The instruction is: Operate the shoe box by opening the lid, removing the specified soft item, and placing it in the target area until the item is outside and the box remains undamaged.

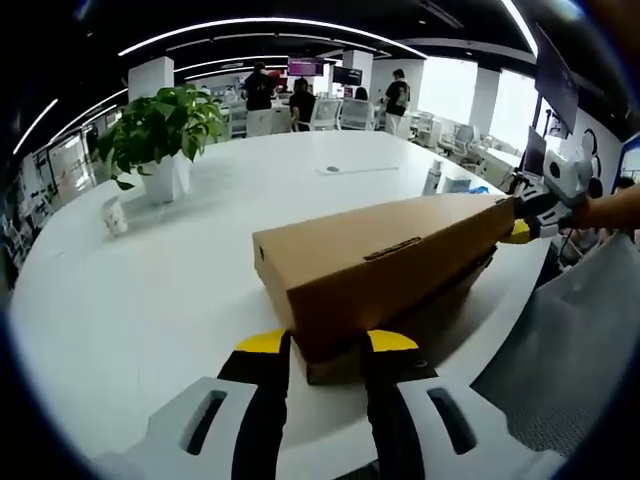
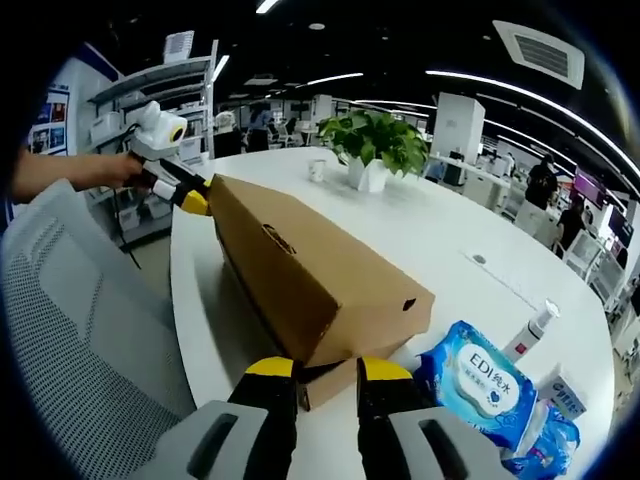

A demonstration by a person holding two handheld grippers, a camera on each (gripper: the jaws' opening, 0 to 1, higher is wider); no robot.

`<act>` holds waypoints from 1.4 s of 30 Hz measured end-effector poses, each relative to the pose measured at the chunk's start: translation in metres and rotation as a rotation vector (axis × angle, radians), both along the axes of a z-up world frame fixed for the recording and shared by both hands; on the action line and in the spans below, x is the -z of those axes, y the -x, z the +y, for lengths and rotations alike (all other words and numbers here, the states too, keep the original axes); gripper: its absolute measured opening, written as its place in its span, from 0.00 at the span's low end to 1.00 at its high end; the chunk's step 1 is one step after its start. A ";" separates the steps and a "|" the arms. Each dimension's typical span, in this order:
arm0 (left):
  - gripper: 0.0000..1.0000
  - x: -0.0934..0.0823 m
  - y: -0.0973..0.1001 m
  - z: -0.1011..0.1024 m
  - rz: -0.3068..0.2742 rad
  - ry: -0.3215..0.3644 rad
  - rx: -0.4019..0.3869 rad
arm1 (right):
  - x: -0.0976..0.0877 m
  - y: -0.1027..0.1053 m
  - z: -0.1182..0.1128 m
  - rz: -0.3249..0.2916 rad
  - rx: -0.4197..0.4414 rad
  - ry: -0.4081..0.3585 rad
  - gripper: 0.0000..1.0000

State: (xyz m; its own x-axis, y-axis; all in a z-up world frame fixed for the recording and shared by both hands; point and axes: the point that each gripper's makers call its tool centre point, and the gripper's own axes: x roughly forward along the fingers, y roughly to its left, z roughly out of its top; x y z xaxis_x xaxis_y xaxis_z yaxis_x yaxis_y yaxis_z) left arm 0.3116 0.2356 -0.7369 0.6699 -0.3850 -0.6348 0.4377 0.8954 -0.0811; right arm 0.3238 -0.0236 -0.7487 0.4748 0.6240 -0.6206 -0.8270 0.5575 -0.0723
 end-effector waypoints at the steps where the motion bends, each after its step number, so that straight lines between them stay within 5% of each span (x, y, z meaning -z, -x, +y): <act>1: 0.30 0.001 0.000 0.000 0.003 -0.004 0.003 | 0.001 0.001 0.001 0.005 -0.011 0.001 0.21; 17: 0.31 0.026 0.003 0.000 0.037 -0.057 0.036 | 0.024 0.004 0.004 0.047 -0.040 0.045 0.25; 30: 0.32 0.043 0.000 -0.002 0.058 -0.076 0.039 | 0.037 0.004 0.009 0.139 0.020 -0.008 0.28; 42: 0.31 0.056 -0.003 -0.003 0.099 -0.086 0.040 | 0.046 -0.004 0.010 0.126 0.028 0.041 0.28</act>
State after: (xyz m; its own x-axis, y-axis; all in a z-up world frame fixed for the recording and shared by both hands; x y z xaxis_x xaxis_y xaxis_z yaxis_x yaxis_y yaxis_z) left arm 0.3146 0.2323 -0.7926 0.5874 -0.3516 -0.7289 0.4672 0.8828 -0.0493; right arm 0.3276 -0.0139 -0.7948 0.4082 0.5844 -0.7014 -0.8152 0.5791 0.0080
